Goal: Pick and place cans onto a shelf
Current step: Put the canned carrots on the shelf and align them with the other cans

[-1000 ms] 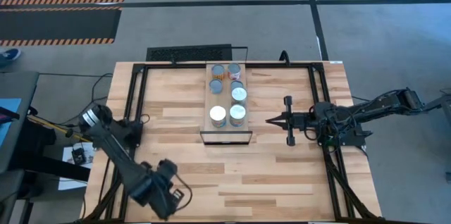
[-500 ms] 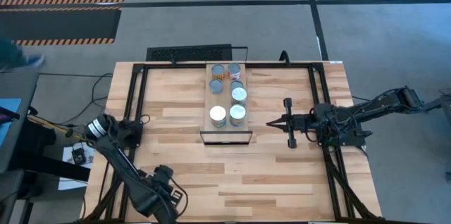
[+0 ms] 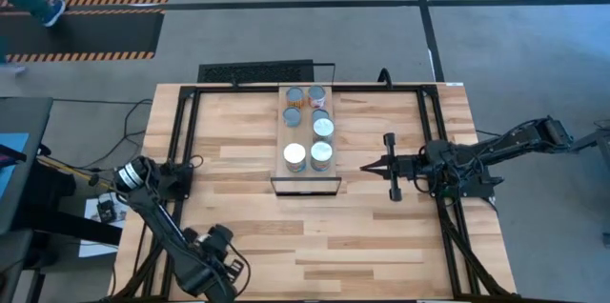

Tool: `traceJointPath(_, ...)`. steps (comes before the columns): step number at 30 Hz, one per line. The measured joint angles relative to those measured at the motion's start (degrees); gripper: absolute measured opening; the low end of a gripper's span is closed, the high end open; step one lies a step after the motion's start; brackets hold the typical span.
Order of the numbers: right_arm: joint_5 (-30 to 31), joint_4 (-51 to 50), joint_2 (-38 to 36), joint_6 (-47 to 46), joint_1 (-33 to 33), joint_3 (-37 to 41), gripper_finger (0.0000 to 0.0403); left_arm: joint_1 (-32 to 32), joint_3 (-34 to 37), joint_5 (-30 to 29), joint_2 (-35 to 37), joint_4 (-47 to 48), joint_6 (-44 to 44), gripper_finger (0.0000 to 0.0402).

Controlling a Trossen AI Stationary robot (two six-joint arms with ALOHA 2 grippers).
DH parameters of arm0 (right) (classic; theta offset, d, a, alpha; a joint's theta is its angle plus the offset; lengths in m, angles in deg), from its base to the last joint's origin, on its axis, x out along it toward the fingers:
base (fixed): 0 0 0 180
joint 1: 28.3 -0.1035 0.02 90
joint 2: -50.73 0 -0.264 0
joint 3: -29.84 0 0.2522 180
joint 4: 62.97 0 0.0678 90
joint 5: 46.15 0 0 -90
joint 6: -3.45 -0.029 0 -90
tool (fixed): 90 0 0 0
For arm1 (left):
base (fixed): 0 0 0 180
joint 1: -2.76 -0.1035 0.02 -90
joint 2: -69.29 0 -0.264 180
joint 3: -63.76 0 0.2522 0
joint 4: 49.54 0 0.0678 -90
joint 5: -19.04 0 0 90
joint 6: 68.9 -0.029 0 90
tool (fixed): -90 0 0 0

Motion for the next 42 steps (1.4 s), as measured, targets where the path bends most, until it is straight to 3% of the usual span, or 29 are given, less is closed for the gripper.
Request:
traceJointPath(7, 0.02, 0.0, 0.0, -0.02, 0.0, 0.0, 0.0007, -6.53, -1.93, -14.57, 7.49, 6.93, -17.83, 0.0)
traceJointPath(11, 0.04, 0.02, 0.0, -0.02, 0.0, 0.0, 0.0007, -12.03, -0.65, -21.23, 15.57, 7.17, -35.08, 0.0)
traceJointPath(14, 0.04, 0.02, 0.0, -0.07, 0.0, 0.0, 0.0007, -18.77, 1.19, -26.62, 21.82, 7.17, -47.29, 0.0)
traceJointPath(20, 0.17, 0.05, 0.0, -0.16, 0.14, 0.0, 0.0007, -36.99, 4.97, -30.94, 30.89, 3.94, -77.03, 0.0)
traceJointPath(22, 0.15, 0.3, 0.0, -0.15, 0.54, 0.0, 0.0007, -43.22, 6.27, -29.63, 32.71, -2.87, -89.77, 0.0)
traceJointPath(25, 0.17, 0.8, 0.0, -0.09, 1.55, -0.02, 0.0007, -51.84, 8.4, -22.66, 33.87, -16.13, -106.23, 0.0)
traceJointPath(29, 0.17, 0.91, 0.0, -0.02, 2.91, -0.02, 0.0007, -59.68, 10.63, -11.97, 32.32, -29.39, -119.07, 0.0)
traceJointPath(34, 0.15, 0.37, -0.02, 0.17, 3.75, -0.02, 0.0007, -64.12, 10.9, -7.03, 25.74, -34.76, -126.22, 0.0)
traceJointPath(42, 0.11, -0.19, 0.0, 0.21, 3.89, -0.02, 0.0007, -64.79, 10.9, -3.15, 16.58, -42.46, -130.08, 0.0)
